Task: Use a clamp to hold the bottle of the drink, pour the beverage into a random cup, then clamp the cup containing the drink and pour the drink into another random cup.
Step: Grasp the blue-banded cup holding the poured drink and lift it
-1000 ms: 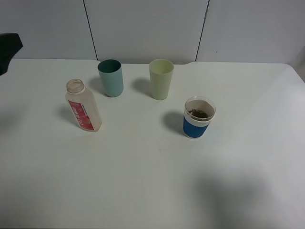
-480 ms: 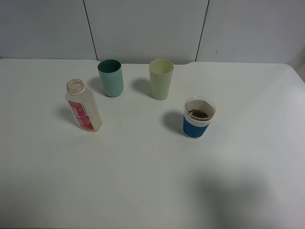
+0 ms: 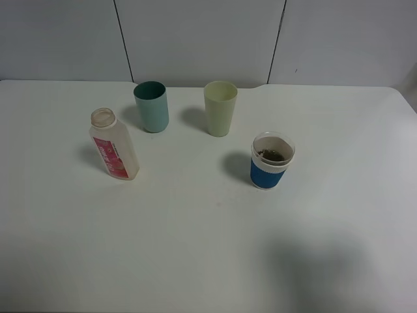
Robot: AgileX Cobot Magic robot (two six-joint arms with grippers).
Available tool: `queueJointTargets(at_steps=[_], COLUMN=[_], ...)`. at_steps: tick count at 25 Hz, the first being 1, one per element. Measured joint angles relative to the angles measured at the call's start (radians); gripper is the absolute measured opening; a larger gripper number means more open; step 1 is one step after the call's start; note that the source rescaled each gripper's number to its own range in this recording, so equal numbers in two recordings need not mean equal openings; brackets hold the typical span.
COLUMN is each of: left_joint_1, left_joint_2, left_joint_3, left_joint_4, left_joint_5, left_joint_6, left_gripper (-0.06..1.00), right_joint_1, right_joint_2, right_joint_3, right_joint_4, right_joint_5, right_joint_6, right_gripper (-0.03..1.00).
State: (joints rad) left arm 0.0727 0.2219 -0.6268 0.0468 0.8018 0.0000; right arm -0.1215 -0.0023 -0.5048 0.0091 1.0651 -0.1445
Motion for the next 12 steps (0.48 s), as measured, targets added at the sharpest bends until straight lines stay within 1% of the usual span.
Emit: queueJointTargets(at_steps=[4, 9, 12], left_joint_1=[-0.032, -0.036, -0.037], left_joint_2=[-0.074, -0.197, -0.225], left_joint_3=[0.014, 0.073, 0.097], left_joint_4=[-0.007, -0.007, -0.008], left_joint_5=[0.054, 0.081, 0.121], left_joint_6=[0.000, 0.000, -0.005], left_gripper=[1.00, 1.00, 1.00], right_joint_1=[0.000, 0.000, 0.000], right_joint_2=[0.000, 0.000, 0.000], right_joint_3=[0.000, 0.000, 0.000], right_joint_4=[0.000, 0.000, 0.000], right_joint_5=[0.000, 0.000, 0.000], right_joint_6=[0.000, 0.000, 0.000], right_gripper=[0.89, 0.89, 0.89])
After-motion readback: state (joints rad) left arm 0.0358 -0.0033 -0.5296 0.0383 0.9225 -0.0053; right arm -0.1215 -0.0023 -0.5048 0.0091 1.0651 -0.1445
